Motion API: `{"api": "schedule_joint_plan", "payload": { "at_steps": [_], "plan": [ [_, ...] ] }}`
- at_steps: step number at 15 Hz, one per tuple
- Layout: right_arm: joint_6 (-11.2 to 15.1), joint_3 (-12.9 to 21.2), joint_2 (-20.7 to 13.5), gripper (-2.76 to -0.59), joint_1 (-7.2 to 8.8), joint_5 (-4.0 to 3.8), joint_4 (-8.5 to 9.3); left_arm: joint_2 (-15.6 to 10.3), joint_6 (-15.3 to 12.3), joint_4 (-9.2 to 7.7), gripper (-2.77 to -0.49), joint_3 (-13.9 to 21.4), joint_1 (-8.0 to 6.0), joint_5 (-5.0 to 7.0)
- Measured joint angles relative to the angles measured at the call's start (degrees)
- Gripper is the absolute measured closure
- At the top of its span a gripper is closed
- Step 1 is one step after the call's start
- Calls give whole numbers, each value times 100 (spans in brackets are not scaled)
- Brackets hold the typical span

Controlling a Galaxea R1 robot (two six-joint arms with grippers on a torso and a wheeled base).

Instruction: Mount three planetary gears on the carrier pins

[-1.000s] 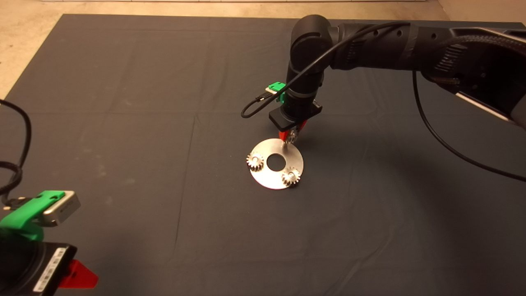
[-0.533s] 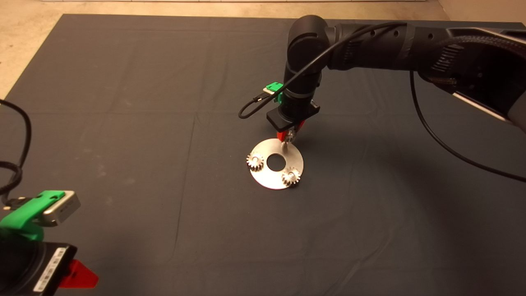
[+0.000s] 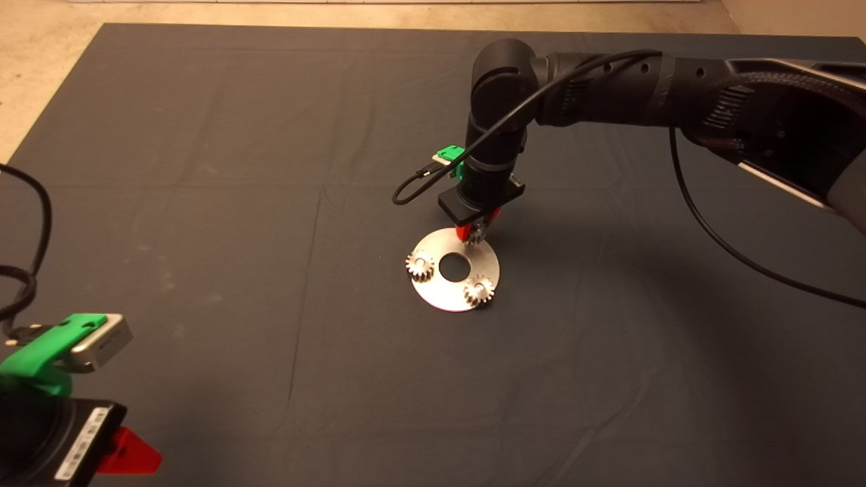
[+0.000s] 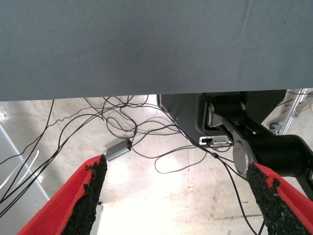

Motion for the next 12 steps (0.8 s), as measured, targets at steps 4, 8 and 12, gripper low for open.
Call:
{"api": "schedule_joint_plan", "payload": {
  "at_steps": [4, 8, 12],
  "plan": [
    [0, 0, 0, -107, 0, 0, -1, -11, 0, 0, -204, 0, 0, 0],
    [-2, 0, 0, -107, 0, 0, -2, -11, 0, 0, -204, 0, 0, 0],
    [0, -55, 26, -107, 0, -2, -11, -11, 0, 0, -204, 0, 0, -1]
  ]
}}
